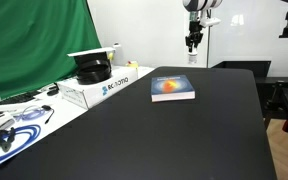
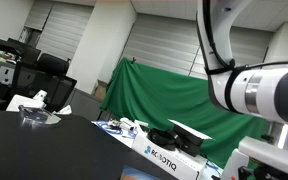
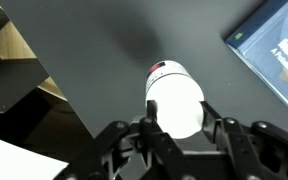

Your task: Pick up the vial and put it on the book

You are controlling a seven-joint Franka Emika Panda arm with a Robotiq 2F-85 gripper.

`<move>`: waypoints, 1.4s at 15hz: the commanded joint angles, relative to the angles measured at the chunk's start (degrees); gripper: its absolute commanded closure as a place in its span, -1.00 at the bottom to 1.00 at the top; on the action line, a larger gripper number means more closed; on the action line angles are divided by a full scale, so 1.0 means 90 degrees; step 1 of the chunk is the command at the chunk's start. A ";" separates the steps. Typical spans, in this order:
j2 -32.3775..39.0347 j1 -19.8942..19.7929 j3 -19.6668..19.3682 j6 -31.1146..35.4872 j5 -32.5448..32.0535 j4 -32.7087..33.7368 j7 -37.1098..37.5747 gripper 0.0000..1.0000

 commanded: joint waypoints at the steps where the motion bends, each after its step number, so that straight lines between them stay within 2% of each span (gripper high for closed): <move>1: -0.0487 0.0409 0.0060 -0.0050 0.0015 -0.0288 0.0076 0.60; 4: -0.0811 0.0784 0.0163 0.0118 0.0029 -0.0717 -0.0051 0.60; 11: -0.1522 0.1476 0.0425 0.0708 0.0035 -0.2254 -0.0260 0.60; 15: -0.1599 0.1581 0.0566 0.1203 0.0086 -0.2927 -0.0495 0.60; 20: -0.1575 0.1572 0.0624 0.1460 0.0045 -0.3339 -0.0590 0.60; 21: -0.1611 0.1568 0.0624 0.1442 0.0035 -0.3358 -0.0594 -0.40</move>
